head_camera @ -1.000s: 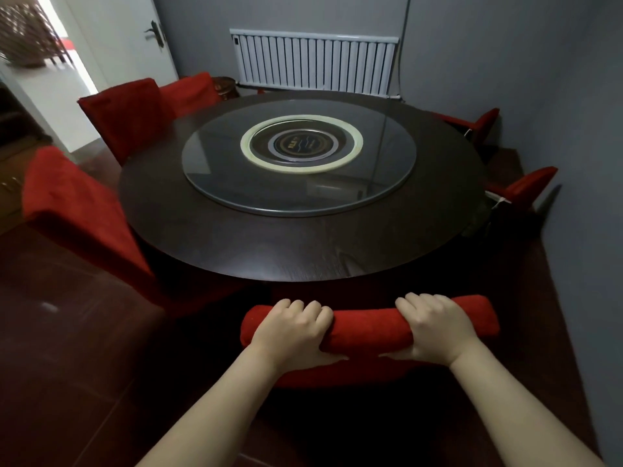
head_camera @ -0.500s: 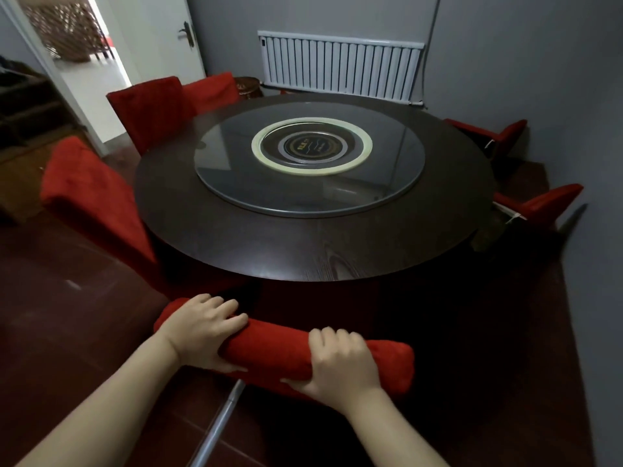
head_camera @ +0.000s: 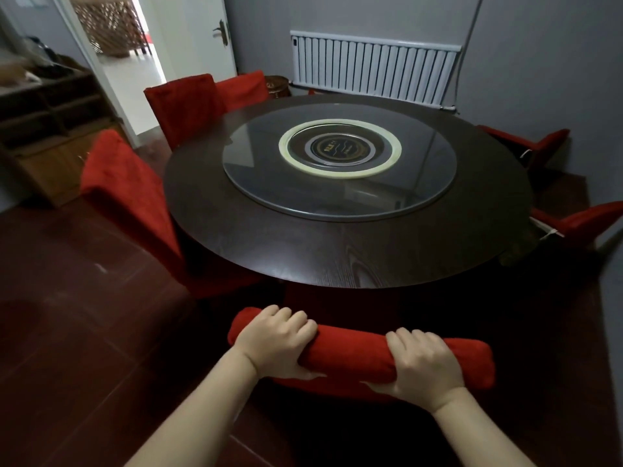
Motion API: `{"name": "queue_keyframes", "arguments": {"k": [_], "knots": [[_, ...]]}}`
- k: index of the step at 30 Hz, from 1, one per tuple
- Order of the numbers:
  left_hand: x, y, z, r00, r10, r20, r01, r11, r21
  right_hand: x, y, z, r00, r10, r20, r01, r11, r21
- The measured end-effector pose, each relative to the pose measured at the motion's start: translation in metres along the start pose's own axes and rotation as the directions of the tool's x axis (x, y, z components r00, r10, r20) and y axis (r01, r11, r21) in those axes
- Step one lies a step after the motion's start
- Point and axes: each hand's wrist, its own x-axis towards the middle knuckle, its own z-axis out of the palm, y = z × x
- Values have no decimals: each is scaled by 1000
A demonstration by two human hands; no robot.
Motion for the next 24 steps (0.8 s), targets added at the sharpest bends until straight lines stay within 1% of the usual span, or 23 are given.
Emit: {"name": "queue_keyframes", "arguments": {"k": [3,6,9,11,15,19,22,24], "knots": [[-10,-20,-2,999,48,5,-49,999,23,9,-21,-6,998,58,7,-58,998,17],[-22,-55,-10,994,101,38,-103,993,57,30,-57,-15,991,133,13,-133,991,33],[-42,-88,-14,988,113,107,-121,990,71,47,-103,-17,975,196,105,-202,978,55],[-50,-97,-15,988,106,116,-115,991,68,53,-117,-16,968,219,123,-229,971,73],[-29,-100,-20,988,112,106,-117,992,42,64,-95,-17,981,179,75,-182,982,49],[13,-98,-24,993,91,81,-90,996,-13,77,-44,-15,990,125,57,-126,992,11],[41,-93,-22,996,64,59,-62,997,-37,86,-8,-16,990,116,84,-115,993,-18],[56,-95,-20,998,50,44,-48,998,-42,98,10,-17,989,109,101,-109,994,-8]]}}
